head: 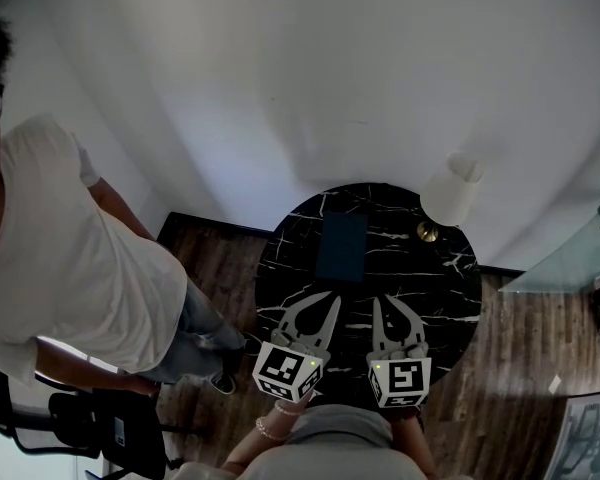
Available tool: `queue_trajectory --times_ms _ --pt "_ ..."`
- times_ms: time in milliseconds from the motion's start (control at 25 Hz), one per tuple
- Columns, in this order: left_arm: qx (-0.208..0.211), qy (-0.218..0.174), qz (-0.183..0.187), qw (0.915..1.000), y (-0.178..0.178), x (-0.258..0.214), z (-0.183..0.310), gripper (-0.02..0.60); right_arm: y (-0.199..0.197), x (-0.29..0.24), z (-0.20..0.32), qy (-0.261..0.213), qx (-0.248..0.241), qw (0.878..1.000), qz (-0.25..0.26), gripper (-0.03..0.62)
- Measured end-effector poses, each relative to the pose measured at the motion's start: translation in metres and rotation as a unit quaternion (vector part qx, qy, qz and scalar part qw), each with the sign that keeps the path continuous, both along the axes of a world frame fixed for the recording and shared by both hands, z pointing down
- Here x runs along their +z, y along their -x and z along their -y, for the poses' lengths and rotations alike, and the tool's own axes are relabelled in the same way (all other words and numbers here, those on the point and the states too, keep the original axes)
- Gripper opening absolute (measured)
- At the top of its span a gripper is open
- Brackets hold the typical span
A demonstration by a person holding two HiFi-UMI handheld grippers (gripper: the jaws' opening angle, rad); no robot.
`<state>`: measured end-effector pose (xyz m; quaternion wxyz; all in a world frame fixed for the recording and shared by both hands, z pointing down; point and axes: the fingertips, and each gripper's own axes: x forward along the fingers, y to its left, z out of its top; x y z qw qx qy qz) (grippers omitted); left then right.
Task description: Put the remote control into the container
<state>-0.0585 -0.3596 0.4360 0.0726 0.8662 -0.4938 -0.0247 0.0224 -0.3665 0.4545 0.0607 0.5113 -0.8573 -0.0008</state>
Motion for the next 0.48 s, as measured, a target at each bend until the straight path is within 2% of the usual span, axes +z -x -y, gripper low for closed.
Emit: queue_trajectory --times_ms 480 --pt "0.015 0.007 -0.001 0.9999 -0.0041 0.0051 0.0068 0.006 -0.0016 -0.0002 0.0038 0.001 0.011 1.0 0.0 0.012"
